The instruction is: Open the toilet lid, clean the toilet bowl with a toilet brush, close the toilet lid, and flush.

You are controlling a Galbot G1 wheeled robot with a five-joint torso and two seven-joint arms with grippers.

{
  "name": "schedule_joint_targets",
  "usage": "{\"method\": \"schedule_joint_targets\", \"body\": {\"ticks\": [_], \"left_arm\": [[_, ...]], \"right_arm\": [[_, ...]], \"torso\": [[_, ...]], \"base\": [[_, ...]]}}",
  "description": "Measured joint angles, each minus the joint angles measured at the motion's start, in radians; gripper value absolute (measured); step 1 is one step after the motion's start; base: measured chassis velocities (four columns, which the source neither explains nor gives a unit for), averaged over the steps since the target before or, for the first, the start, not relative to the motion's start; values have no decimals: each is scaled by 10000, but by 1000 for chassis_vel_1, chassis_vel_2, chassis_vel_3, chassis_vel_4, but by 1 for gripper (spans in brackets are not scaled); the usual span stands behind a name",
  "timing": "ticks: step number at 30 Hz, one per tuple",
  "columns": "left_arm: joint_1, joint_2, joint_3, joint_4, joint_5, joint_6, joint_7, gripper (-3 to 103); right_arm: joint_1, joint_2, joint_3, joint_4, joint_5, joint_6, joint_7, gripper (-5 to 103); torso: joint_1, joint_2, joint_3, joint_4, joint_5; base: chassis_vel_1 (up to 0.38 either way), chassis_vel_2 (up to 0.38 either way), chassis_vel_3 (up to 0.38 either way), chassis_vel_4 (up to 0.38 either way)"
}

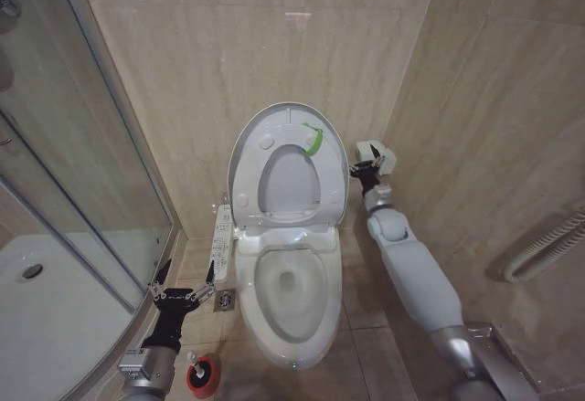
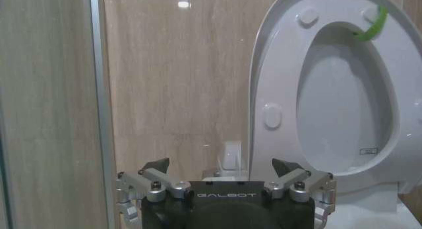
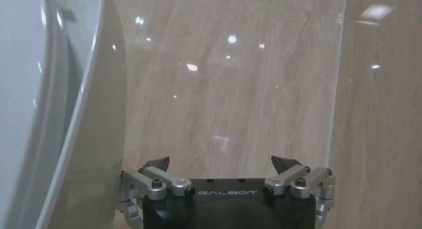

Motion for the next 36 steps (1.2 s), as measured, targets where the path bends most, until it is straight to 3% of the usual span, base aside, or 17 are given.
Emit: {"method": "schedule_joint_targets", "body": {"ticks": [15,36], "left_arm": [[0,0,1,0,0,0,0,100],[0,0,0,0,0,0,0,100]], "right_arm": [[-830,-548,16,1015,680,-58,-438,100],[-2271,-1607,311,3005,1366,-188,-320,100]], "torso": [[0,0,0,2,-1],[0,-2,0,2,0]], "base": [[0,0,0,0],[0,0,0,0]]}}
